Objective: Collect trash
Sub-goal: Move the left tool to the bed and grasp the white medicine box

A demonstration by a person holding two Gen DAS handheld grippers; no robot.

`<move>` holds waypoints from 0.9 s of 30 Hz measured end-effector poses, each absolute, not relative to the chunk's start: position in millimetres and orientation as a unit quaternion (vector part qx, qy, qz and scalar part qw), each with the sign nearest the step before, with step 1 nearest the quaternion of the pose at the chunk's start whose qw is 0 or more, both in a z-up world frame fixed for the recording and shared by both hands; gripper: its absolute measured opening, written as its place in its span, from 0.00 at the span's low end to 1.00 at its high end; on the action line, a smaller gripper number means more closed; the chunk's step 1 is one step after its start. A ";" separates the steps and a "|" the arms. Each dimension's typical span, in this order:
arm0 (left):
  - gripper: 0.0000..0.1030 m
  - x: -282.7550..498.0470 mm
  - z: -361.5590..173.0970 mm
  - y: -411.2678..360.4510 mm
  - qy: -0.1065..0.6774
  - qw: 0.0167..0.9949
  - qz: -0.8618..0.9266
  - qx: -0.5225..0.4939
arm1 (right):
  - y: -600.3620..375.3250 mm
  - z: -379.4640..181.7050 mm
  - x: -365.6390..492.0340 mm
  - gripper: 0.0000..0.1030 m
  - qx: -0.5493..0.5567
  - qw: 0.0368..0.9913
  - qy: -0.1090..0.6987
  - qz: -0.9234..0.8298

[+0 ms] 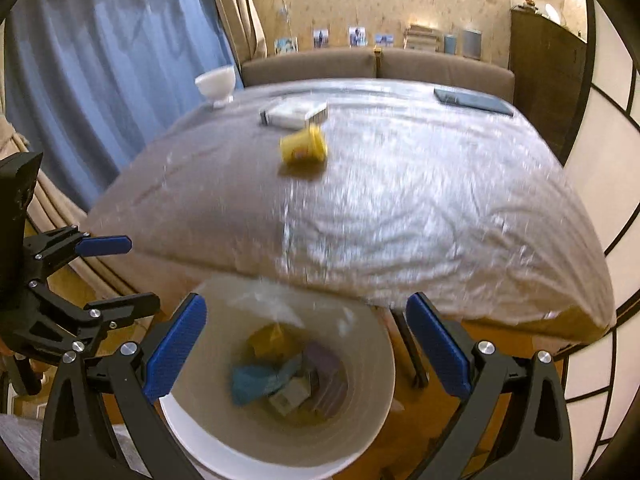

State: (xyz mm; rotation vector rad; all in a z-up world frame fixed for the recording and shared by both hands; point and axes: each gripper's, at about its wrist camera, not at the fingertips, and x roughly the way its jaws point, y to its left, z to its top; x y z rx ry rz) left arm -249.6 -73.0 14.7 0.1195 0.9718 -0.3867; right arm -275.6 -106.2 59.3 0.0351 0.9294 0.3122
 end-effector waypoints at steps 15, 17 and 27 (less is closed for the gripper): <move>0.91 -171.9 55.1 -64.9 0.399 0.899 -0.150 0.094 | -77.9 70.4 -220.4 0.96 -0.024 0.898 0.409 0.160; 0.91 -155.3 56.7 -66.0 0.396 0.900 -0.152 0.102 | -73.0 67.3 -212.5 0.96 -0.023 0.897 0.409 0.164; 0.91 -62.9 38.9 -82.1 0.436 0.876 -0.190 0.082 | -40.9 44.6 -163.6 0.95 -0.022 0.884 0.436 0.165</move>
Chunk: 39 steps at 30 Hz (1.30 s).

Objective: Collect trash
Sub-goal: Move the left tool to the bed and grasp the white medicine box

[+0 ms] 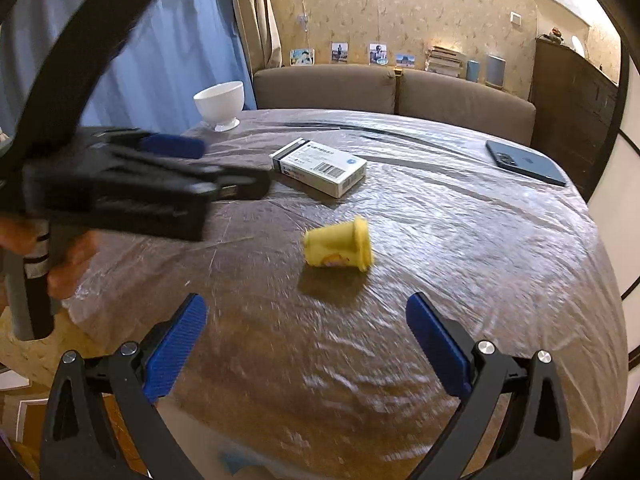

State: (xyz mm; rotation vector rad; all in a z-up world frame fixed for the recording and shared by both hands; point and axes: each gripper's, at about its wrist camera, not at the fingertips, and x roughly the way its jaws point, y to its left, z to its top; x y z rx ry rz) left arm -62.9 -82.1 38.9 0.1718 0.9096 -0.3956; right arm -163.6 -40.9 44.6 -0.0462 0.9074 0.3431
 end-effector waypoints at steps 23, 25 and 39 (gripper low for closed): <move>0.91 15.2 1.6 -103.4 0.480 0.847 -0.203 0.107 | -25.3 30.1 -126.2 0.90 -0.007 0.873 0.459 0.164; 0.91 17.5 4.2 -103.2 0.471 0.852 -0.195 0.121 | -24.4 30.0 -125.2 0.90 -0.005 0.872 0.460 0.165; 0.92 36.3 -2.7 -109.2 0.492 0.827 -0.228 0.153 | -26.8 19.7 -108.7 0.90 -0.003 0.868 0.467 0.172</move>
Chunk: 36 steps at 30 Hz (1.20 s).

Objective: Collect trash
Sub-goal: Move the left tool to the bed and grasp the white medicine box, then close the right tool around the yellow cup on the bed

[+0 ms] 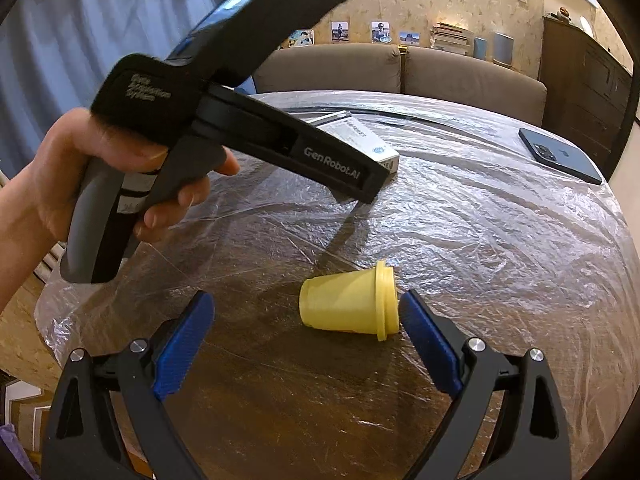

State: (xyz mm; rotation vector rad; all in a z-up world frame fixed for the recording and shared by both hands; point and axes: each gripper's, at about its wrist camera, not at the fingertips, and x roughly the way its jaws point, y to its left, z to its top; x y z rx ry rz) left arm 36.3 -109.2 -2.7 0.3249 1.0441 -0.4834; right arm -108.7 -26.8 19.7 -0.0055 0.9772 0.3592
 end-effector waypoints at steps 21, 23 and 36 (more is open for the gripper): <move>0.95 55.2 6.4 -127.1 0.461 0.830 -0.245 0.198 | -30.0 15.1 -107.5 0.90 0.012 0.863 0.471 0.181; 0.95 58.2 4.7 -128.5 0.463 0.823 -0.251 0.210 | -30.2 15.0 -106.8 0.90 0.012 0.863 0.472 0.183; 0.98 78.0 0.4 -130.7 0.481 0.794 -0.275 0.250 | -28.5 12.1 -107.5 0.90 0.010 0.861 0.472 0.191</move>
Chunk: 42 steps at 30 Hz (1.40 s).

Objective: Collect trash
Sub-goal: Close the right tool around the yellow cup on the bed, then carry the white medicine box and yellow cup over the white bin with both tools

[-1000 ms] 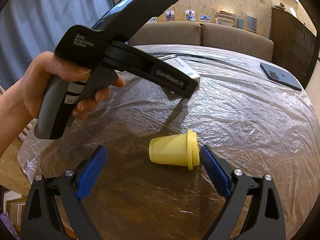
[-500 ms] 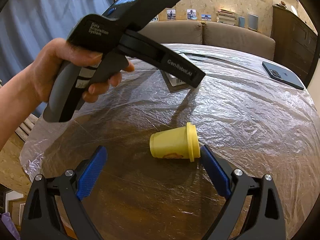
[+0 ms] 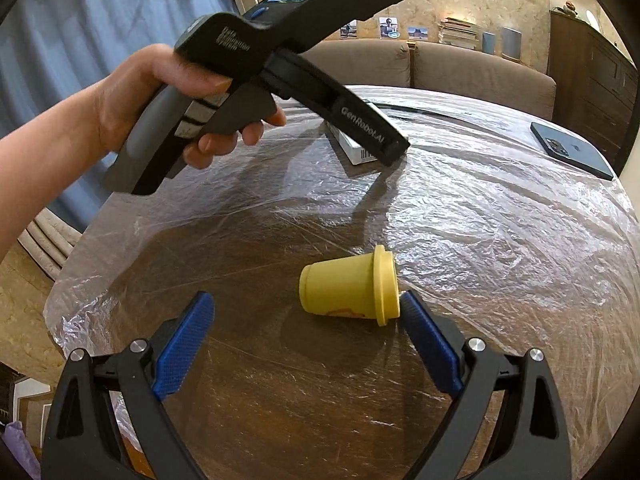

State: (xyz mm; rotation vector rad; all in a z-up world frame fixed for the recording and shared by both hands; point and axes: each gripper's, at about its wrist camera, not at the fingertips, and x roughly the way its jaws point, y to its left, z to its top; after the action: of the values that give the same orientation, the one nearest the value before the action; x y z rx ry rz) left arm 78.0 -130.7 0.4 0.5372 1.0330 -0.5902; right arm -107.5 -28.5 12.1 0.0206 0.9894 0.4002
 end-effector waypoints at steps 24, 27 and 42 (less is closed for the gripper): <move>0.97 60.6 5.0 -117.5 0.466 0.816 -0.259 0.224 | -45.5 17.4 -114.9 0.46 0.016 0.869 0.462 0.174; 0.97 56.9 9.0 -111.1 0.465 0.824 -0.251 0.202 | -47.6 20.5 -116.5 0.46 0.017 0.871 0.459 0.173; 0.97 15.6 25.0 -92.2 0.448 0.863 -0.188 0.137 | -64.6 26.4 -118.4 0.46 0.024 0.875 0.455 0.164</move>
State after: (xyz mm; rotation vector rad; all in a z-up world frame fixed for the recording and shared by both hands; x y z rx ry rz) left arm 15.6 -92.2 25.0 0.2870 0.9391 -0.3948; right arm -118.4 -64.6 26.4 0.0497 0.9500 0.3430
